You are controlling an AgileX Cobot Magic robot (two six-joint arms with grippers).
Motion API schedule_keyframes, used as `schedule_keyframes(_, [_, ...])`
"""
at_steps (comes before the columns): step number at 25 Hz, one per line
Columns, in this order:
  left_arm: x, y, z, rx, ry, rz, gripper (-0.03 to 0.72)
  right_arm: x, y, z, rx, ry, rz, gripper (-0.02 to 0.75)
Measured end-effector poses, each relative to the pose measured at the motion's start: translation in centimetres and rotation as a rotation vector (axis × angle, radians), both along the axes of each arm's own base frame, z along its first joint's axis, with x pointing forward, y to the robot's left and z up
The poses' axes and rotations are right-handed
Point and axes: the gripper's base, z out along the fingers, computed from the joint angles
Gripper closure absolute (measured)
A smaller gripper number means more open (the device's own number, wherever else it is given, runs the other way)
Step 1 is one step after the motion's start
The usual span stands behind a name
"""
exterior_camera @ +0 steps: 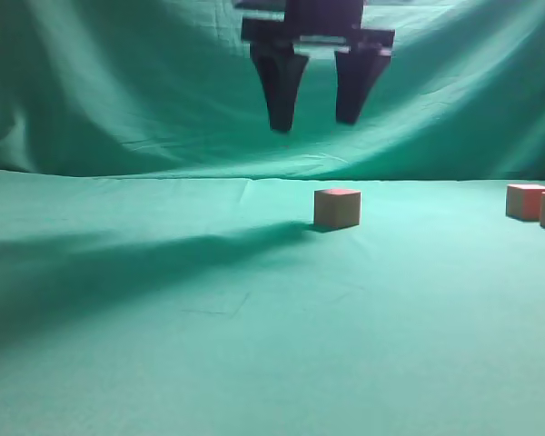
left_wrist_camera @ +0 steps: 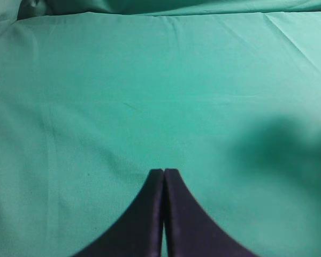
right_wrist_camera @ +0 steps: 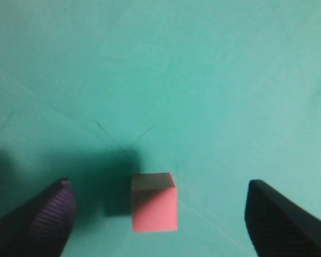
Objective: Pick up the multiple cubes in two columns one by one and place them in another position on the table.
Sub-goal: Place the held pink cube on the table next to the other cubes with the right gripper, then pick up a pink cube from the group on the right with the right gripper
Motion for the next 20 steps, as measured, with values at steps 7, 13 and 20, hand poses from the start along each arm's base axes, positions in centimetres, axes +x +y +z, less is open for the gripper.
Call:
schedule_keyframes(7, [0.0, 0.0, 0.0, 0.000, 0.000, 0.000, 0.688, -2.6, -1.8, 7.4, 0.096, -0.101, -0.074, 0.146])
schedule_keyframes(13, [0.0, 0.0, 0.0, 0.000, 0.000, 0.000, 0.688, -7.4, -5.3, 11.6, 0.127, -0.137, -0.129, 0.196])
schedule_keyframes(20, [0.0, 0.0, 0.0, 0.000, 0.000, 0.000, 0.688, -12.9, -10.8, 11.1, -0.006, -0.166, -0.234, 0.196])
